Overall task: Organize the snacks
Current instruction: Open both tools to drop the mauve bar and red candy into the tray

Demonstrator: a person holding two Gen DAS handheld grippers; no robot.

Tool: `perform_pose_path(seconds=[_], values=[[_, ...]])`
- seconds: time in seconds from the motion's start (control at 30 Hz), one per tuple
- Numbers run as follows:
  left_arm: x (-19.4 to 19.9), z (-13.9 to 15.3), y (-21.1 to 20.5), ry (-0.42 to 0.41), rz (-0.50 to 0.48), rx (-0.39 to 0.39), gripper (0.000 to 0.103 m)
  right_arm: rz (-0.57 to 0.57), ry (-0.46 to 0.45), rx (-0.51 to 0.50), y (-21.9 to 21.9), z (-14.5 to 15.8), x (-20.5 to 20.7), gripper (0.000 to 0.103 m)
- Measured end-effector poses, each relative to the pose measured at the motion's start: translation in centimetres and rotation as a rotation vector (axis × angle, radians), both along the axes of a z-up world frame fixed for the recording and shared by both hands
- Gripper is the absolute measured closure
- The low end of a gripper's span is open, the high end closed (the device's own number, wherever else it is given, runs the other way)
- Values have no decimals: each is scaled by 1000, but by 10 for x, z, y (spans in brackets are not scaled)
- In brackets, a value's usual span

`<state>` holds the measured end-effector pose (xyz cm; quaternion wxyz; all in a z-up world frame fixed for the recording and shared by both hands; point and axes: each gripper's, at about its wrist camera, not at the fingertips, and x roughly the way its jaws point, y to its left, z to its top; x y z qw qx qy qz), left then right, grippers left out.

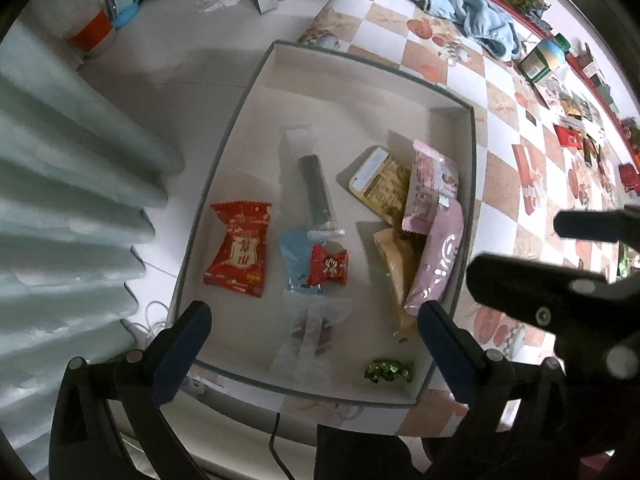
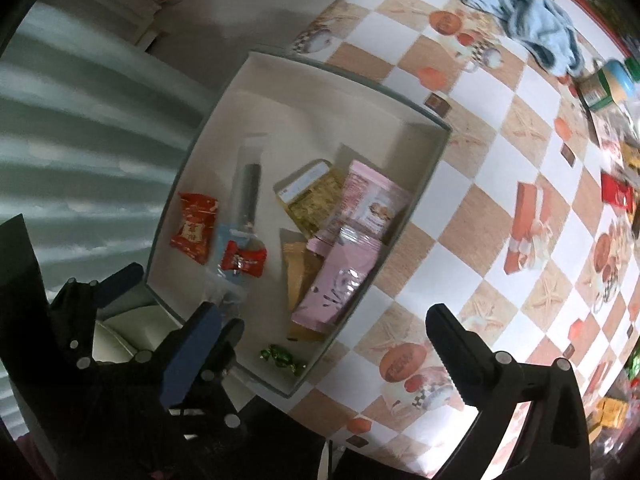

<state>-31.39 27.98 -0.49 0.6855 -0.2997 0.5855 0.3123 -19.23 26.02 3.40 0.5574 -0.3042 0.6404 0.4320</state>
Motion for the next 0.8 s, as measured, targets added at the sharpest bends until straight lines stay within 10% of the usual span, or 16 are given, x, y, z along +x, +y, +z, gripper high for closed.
perform_pose_path(seconds=[0.8], values=[[35,14,-23,29,-67,92,0,-172,36,30,-76,10,48,0]])
